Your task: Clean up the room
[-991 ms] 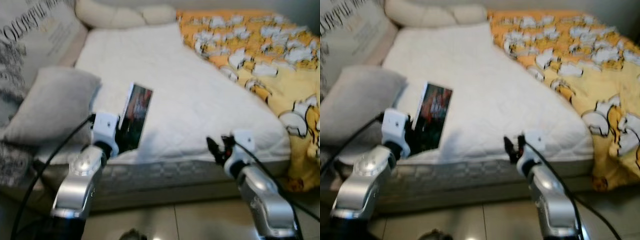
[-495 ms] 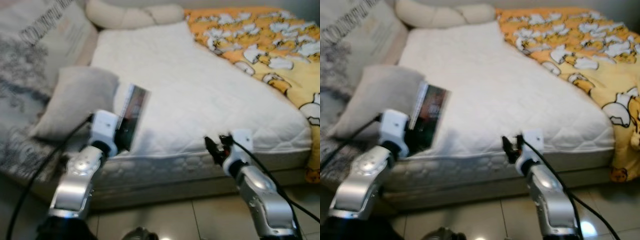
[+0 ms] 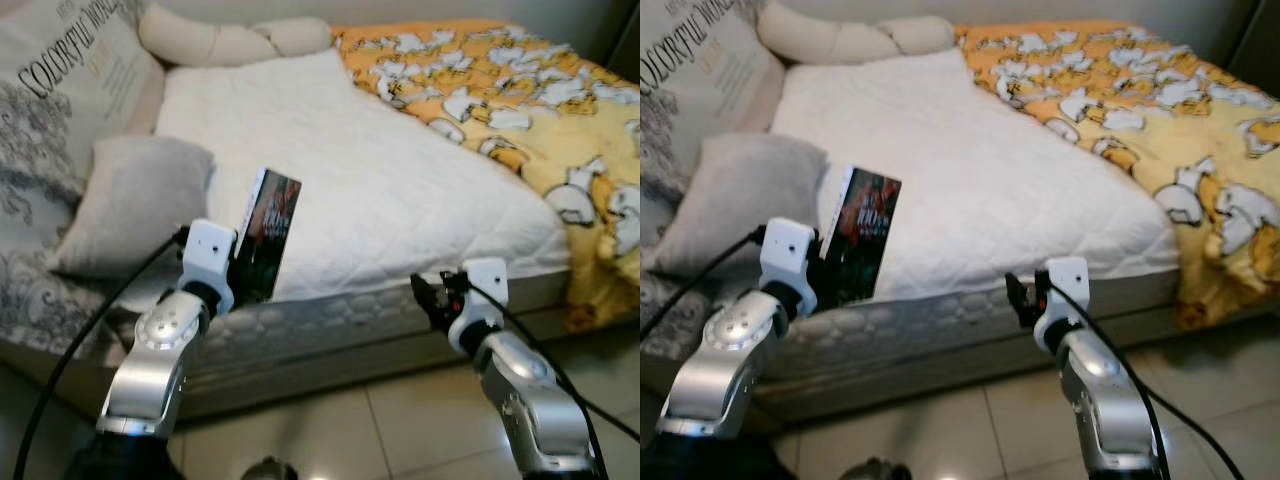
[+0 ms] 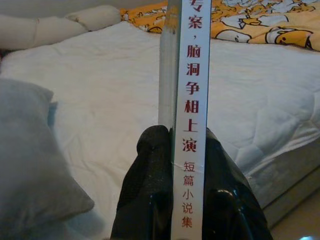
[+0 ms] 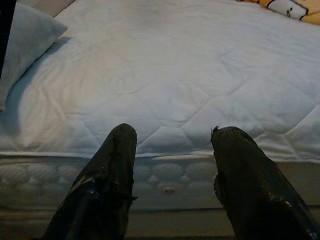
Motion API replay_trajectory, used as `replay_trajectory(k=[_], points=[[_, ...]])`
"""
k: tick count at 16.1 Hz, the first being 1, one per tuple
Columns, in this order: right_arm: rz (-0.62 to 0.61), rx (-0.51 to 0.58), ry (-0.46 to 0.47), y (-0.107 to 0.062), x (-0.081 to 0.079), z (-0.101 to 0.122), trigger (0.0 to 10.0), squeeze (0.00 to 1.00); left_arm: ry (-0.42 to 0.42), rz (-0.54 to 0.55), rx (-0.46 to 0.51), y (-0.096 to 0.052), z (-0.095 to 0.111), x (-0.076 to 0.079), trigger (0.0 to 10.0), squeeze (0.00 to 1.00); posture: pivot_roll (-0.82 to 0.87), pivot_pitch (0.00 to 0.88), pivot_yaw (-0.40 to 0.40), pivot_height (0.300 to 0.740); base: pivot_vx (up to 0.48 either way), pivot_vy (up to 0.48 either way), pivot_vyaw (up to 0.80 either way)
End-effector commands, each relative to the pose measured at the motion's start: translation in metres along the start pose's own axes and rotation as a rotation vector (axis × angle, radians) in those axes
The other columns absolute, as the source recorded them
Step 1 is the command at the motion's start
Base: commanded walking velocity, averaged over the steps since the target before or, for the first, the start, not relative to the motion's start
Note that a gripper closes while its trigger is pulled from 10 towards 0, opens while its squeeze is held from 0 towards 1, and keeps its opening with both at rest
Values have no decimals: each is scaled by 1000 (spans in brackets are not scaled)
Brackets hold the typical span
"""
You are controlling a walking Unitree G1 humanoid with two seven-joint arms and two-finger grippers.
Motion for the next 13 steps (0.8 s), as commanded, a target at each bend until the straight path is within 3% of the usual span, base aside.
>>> replay_trajectory(k=[1,4,13], points=[[29,12,-8,2,-7,4,10000,0,18,21,51,0,12,-6,10000,0,31,0,52,740,368,0,800],[35,13,-20,2,-7,4,10000,0,5,17,53,-1,12,-5,10000,0,32,0,48,740,366,0,667],[-2,12,14,2,0,4,10000,0,-10,-29,54,-2,10,4,10000,0,24,0,42,740,357,0,0]])
Point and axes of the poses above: a point about 5 cm out from each wrist's last joint towards the gripper, its own y axis pointing out of the wrist towards the gripper, its own z axis along the axis of the wrist's last joint, x = y × z, the point moved 1 cm from there along y, pointing out of the wrist towards the gripper, and after that the axes turned 5 degrees about y, right-handed, at the moved point
